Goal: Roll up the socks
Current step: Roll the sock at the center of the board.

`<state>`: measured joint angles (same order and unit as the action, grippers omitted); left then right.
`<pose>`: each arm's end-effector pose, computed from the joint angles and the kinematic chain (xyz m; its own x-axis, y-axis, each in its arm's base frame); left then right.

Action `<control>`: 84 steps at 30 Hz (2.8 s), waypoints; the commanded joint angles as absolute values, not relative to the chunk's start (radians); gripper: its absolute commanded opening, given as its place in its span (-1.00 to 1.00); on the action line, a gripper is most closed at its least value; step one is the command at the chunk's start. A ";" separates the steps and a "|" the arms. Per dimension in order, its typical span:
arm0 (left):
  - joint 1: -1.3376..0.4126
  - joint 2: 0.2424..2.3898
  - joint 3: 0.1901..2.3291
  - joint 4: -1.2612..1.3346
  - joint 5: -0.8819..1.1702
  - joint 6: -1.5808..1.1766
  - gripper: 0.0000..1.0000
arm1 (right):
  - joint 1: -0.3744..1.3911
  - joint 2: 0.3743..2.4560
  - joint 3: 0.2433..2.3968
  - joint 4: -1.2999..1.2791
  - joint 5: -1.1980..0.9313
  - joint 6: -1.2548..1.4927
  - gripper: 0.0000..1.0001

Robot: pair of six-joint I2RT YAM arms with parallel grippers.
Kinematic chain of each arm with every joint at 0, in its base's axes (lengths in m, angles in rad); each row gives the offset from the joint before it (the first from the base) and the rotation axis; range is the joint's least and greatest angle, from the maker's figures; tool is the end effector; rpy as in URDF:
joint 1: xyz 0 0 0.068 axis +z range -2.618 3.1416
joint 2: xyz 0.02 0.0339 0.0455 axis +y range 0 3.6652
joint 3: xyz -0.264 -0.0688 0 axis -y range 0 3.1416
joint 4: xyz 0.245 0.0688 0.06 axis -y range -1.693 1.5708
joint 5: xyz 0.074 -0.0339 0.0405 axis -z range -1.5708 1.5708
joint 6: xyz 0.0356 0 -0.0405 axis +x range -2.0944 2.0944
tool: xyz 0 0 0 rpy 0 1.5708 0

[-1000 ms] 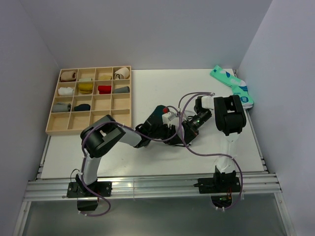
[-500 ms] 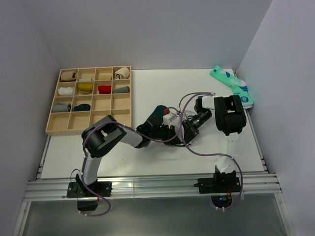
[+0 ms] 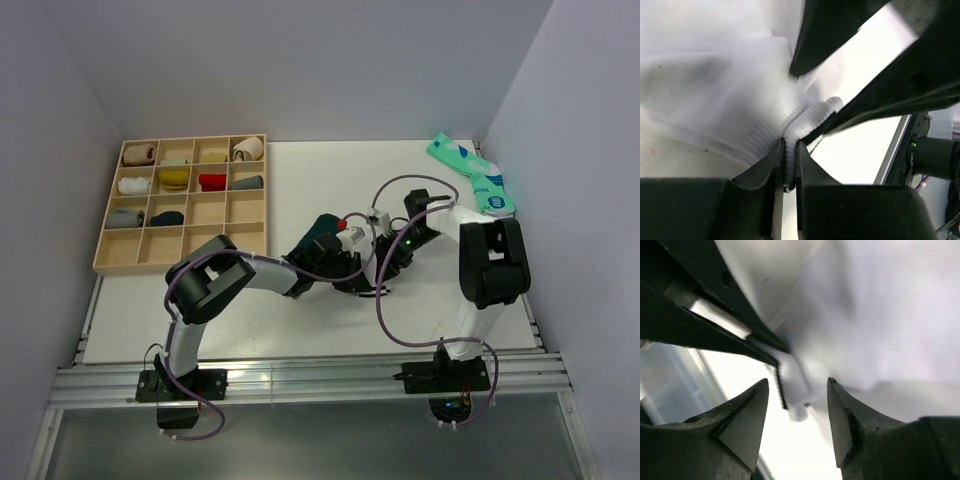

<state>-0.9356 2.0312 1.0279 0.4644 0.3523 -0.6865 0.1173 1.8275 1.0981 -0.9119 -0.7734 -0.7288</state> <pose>0.2344 -0.3387 0.1205 -0.8258 0.1176 -0.5516 0.5273 0.5082 -0.6810 0.2977 0.0601 0.1511 -0.7158 -0.5642 -0.4115 -0.6858 0.4567 0.5667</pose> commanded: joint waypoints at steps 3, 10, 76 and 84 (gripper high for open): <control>-0.943 2.017 1.011 0.184 0.261 -0.744 -0.99 | 0.106 1.680 1.031 -0.692 -0.643 -0.575 0.19; -0.942 1.996 1.063 -0.036 0.255 -0.811 -0.99 | 0.077 1.592 0.980 -0.643 -0.623 -0.572 0.19; -0.795 2.066 0.939 0.095 0.796 -0.956 -0.99 | 0.787 1.219 0.509 -0.299 -0.396 -0.853 -0.06; -0.795 2.056 0.933 0.159 0.856 -0.969 -0.88 | 0.793 1.256 0.518 -0.310 -0.384 -0.828 -0.46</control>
<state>-0.7849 2.0262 0.9554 0.1799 0.8631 -0.9924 0.7830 1.2343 0.5190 -0.3153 -0.3969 -0.8516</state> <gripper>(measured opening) 0.146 0.301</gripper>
